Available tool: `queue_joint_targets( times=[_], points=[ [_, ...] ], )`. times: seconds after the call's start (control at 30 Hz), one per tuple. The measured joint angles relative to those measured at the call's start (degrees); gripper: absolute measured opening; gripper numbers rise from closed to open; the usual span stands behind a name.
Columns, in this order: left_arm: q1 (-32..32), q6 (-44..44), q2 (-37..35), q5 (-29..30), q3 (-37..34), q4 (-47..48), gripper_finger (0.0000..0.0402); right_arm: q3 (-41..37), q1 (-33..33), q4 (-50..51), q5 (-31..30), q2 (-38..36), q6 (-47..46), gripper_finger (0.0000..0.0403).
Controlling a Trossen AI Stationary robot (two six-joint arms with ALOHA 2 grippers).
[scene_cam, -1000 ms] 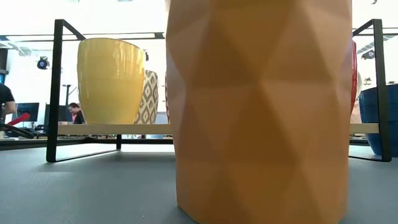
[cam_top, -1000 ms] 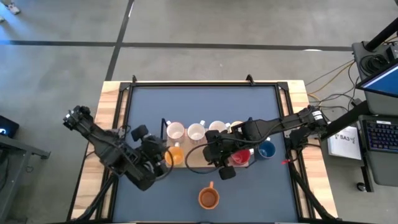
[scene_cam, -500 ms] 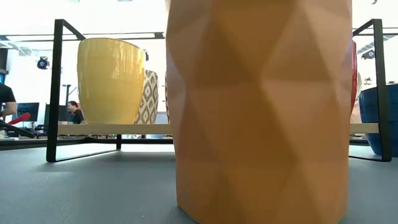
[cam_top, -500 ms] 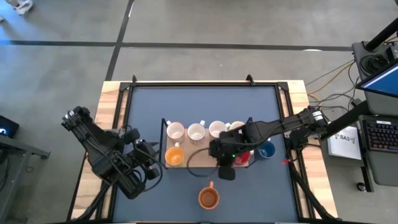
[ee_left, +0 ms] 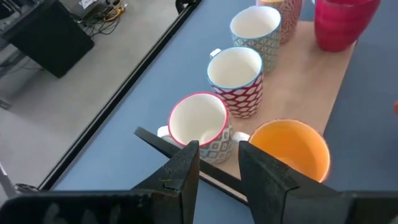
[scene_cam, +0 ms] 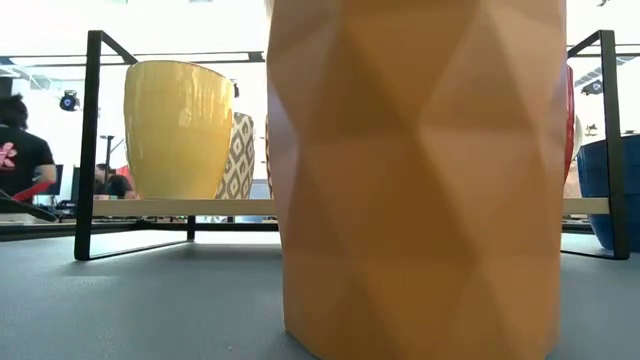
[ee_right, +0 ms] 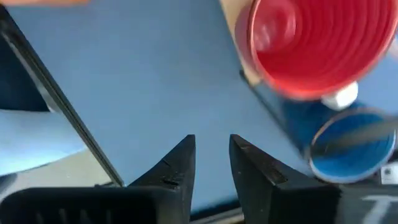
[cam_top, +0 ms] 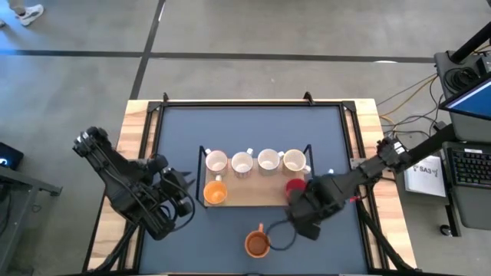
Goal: Place coffee mugs
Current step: Put the blue mug on the shelf
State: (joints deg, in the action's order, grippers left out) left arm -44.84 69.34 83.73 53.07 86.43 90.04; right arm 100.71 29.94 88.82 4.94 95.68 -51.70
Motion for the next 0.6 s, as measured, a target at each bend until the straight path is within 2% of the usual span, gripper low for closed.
queue_joint_targets(
  times=[0.3, 0.47, 0.6],
  points=[
    [0.0, 2.6, -1.5, 0.4, 0.0, 0.0, 0.0095, -3.6, 8.7, 1.1, -0.7, -3.6, -2.0, 0.0156],
    [0.0, 5.4, -1.5, 0.4, 0.0, -0.2, 0.0095, -13.2, 12.6, 1.3, -5.6, -11.0, -4.1, 0.0156],
    [0.0, 7.1, -1.5, 0.4, 0.0, -0.4, 0.0095, -22.6, 13.1, 0.1, -8.8, -19.1, -6.1, 0.0147]
  ],
)
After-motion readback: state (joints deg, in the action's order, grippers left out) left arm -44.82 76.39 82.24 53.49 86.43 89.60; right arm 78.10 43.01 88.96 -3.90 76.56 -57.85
